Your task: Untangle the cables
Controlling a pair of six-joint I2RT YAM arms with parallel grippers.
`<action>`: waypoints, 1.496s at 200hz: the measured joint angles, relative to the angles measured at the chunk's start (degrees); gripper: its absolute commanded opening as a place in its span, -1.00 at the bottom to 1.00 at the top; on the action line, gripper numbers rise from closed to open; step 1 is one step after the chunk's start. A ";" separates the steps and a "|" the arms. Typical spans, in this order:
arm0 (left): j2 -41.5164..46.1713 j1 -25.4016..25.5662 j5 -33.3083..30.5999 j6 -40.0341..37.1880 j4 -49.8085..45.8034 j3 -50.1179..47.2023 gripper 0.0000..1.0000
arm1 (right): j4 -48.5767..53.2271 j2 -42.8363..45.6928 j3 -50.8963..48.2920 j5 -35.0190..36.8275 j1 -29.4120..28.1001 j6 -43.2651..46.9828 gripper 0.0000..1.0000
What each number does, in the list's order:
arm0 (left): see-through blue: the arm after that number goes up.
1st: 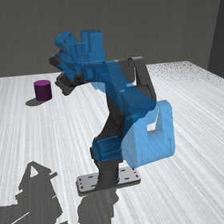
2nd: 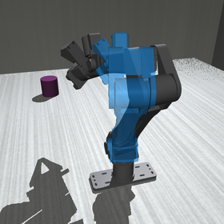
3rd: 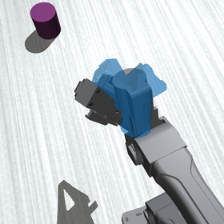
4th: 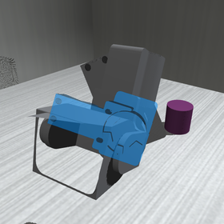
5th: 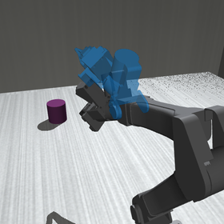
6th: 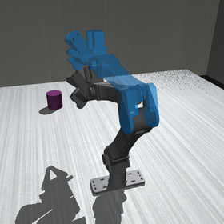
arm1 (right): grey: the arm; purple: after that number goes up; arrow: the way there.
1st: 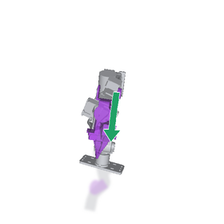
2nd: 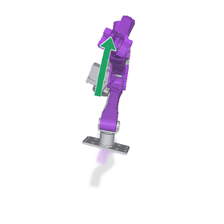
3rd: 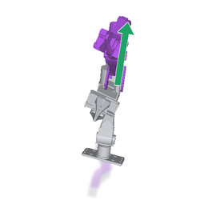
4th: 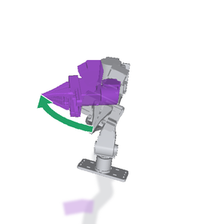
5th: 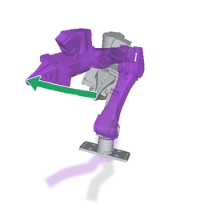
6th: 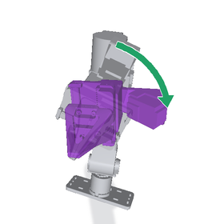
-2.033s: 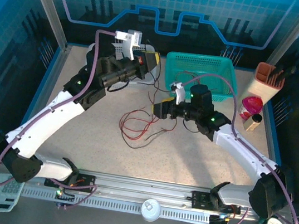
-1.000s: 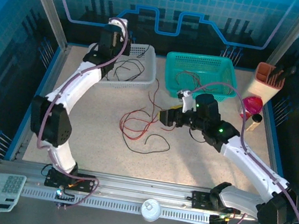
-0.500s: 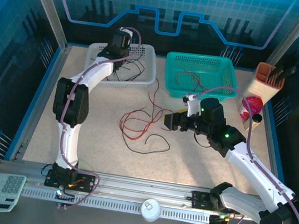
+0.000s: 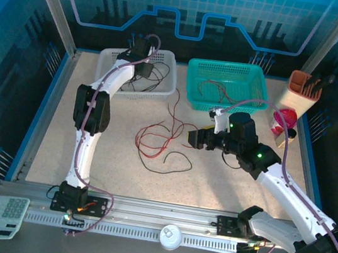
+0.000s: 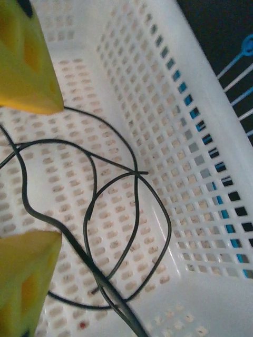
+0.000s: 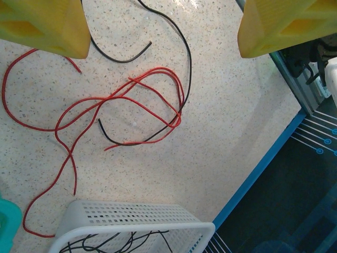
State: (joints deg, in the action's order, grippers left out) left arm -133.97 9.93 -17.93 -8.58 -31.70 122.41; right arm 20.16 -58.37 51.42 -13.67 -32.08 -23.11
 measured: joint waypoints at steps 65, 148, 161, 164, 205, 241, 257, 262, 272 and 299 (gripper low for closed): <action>9.40 -1.20 7.39 9.44 -1.90 -0.68 0.78 | -0.26 -3.52 -2.64 0.74 -0.04 -1.99 0.48; 41.92 2.93 22.10 24.22 7.48 -34.10 0.89 | -0.02 -4.76 -13.64 7.82 -3.96 -11.98 0.46; 46.05 4.50 23.43 26.69 9.07 -39.80 0.89 | -0.04 -4.96 -14.60 8.50 -5.18 -13.51 0.46; 47.21 4.94 23.74 27.21 9.53 -41.51 0.89 | -0.04 -4.98 -14.75 8.61 -5.44 -13.86 0.46; 57.68 10.40 24.65 32.28 12.55 -55.28 0.91 | -0.26 -5.42 -16.06 10.01 -8.81 -18.25 0.46; 61.75 16.48 22.21 31.01 12.46 -59.74 0.92 | -0.85 -6.93 -16.68 11.43 -10.73 -20.76 0.46; 61.92 19.30 20.35 29.35 11.50 -60.83 0.91 | -0.37 -6.82 -16.68 12.81 -10.47 -20.85 0.47; 61.92 20.28 19.82 28.83 11.06 -61.24 0.90 | 0.04 -6.56 -16.68 13.16 -10.14 -20.83 0.47; 61.94 22.34 18.69 27.74 10.10 -62.16 0.89 | 1.09 -5.60 -16.68 13.77 -9.11 -20.57 0.48; 61.77 28.89 16.13 25.07 7.02 -64.28 0.81 | 4.24 0.13 -16.55 14.62 -2.19 -18.88 0.50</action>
State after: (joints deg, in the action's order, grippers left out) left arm -72.20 38.83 -1.80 16.49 -24.69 58.13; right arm 24.40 -58.24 34.87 0.95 -34.26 -42.00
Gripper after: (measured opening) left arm 0.925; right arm 0.742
